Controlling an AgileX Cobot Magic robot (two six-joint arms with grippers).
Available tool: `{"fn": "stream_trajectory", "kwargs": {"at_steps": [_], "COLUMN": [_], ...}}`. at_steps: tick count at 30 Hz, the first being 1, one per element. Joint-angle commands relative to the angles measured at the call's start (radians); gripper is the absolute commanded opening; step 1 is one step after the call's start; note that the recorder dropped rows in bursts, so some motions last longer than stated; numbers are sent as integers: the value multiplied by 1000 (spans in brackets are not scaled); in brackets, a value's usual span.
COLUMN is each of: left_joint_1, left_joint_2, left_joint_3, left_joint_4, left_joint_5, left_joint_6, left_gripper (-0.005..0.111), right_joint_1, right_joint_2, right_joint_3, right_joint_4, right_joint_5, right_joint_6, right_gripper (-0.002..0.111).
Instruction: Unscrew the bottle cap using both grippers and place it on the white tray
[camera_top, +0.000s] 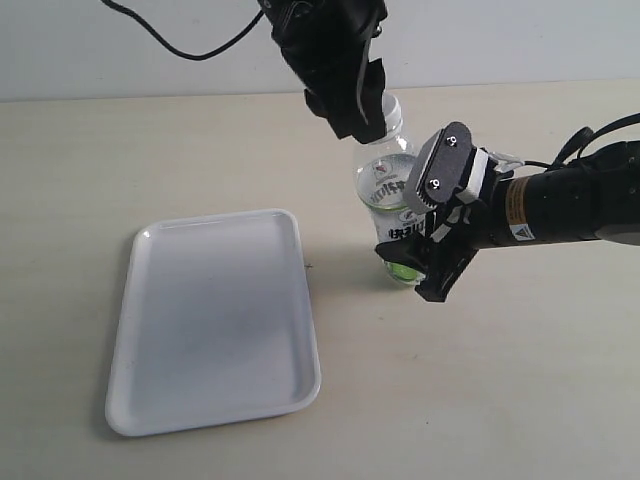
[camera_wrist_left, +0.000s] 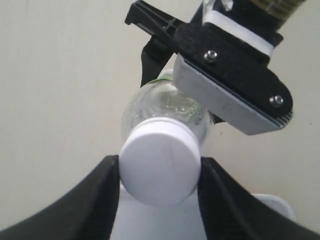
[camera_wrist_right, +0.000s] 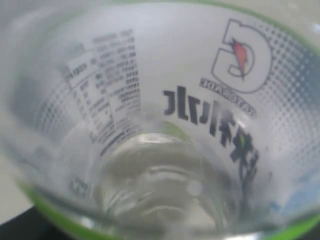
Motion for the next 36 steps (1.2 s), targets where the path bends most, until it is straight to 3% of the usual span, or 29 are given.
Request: {"fn": "stream_trajectory", "kwargs": {"at_steps": [1,17,36], "left_joint_1": [-3,-3,-3], "left_joint_2": [-5,-5,-7], "left_joint_3": [2,2,-7], "left_joint_4": [-95,-157,-106], "left_joint_5": [-28,-49,-48], "left_joint_6": [-199,-619,-663], "left_gripper": [0,0,0], "right_joint_1": [-1,-1,-1], "right_joint_2": [5,5,5], "right_joint_3": [0,0,0], "right_joint_4": [-12,-12,-12], "right_joint_5": [56,35,35], "right_joint_6": [-5,17,18], "right_gripper": [0,0,0]}}
